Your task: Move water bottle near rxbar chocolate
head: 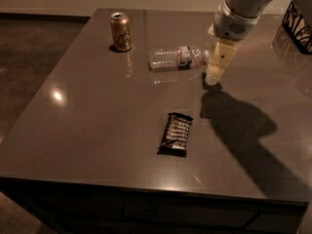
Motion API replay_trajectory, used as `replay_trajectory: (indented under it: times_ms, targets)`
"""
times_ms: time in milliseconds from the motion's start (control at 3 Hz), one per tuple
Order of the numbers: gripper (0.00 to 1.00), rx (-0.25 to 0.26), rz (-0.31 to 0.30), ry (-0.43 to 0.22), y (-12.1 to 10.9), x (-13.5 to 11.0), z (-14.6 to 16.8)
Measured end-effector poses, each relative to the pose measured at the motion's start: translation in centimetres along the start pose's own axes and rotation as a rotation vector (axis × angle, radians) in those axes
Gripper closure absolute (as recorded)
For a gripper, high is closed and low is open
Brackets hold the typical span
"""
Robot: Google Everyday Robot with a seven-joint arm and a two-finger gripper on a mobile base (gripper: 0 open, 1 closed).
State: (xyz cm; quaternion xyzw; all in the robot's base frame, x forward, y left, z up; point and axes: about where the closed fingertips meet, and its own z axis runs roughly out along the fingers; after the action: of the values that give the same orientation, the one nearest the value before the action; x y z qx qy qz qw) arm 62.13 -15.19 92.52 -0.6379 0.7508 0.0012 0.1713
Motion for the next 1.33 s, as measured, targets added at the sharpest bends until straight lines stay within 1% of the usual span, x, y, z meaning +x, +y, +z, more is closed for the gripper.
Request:
replay_trajectory:
  times_ms: [333,667,1000,1333]
  targets:
    - [0.00,-0.005,0.000,0.001,-1.8,-0.6,1.4]
    - [0.00,-0.013,0.009,0.006,-5.4,-1.6,4.3]
    - [0.00,-0.018,0.022,0.009,-7.7,-2.2,6.6]
    - [0.00,-0.026,0.027,0.015,-8.8,-2.4,8.1]
